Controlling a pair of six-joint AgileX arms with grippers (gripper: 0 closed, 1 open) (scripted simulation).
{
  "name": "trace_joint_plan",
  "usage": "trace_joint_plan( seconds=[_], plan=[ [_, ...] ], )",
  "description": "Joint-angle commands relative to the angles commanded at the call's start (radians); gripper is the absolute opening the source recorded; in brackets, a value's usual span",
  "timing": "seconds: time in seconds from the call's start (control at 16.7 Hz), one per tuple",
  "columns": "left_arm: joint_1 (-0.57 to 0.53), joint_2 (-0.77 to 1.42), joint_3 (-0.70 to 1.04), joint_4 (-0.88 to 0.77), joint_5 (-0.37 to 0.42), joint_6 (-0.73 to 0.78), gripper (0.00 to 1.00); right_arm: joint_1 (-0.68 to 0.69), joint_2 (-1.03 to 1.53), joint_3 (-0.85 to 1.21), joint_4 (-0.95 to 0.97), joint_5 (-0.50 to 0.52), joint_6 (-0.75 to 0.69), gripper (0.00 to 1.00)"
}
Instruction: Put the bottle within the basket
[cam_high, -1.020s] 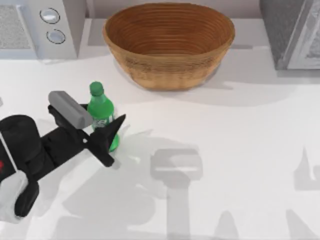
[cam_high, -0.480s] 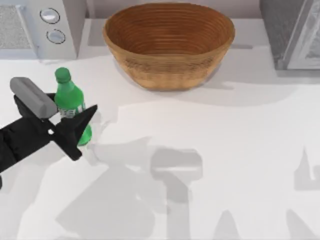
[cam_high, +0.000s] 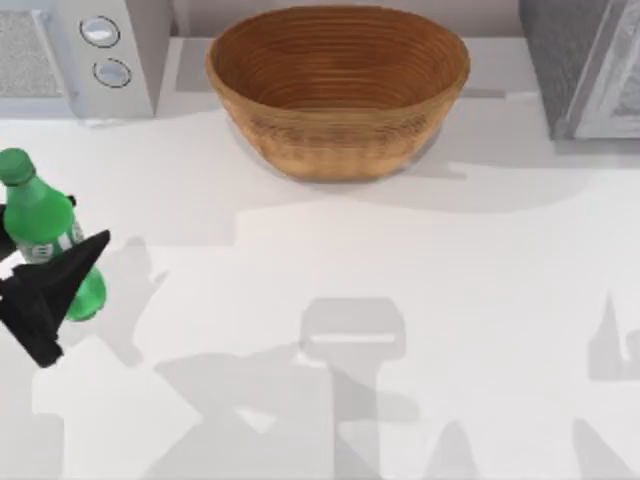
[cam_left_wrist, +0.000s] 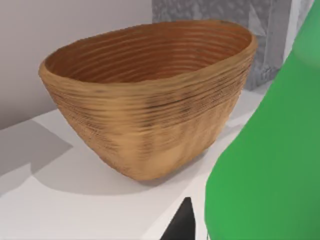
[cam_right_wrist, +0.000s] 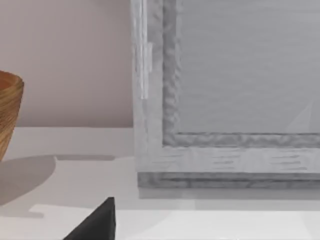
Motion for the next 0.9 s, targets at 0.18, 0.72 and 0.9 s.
trace_joint_plan(
  seconds=[0.18, 0.72, 0.9],
  plan=[
    [0.059, -0.109, -0.031, -0.105, 0.056, 0.016, 0.0, 0.0, 0.0, 0.0, 0.0, 0.0, 0.0, 1.0],
    [0.049, -0.104, -0.009, -0.126, 0.041, 0.019, 0.0, 0.0, 0.0, 0.0, 0.0, 0.0, 0.0, 1.0],
    [-0.011, -0.029, 0.088, -0.143, -0.057, 0.007, 0.0, 0.0, 0.0, 0.0, 0.0, 0.0, 0.0, 1.0]
  ],
)
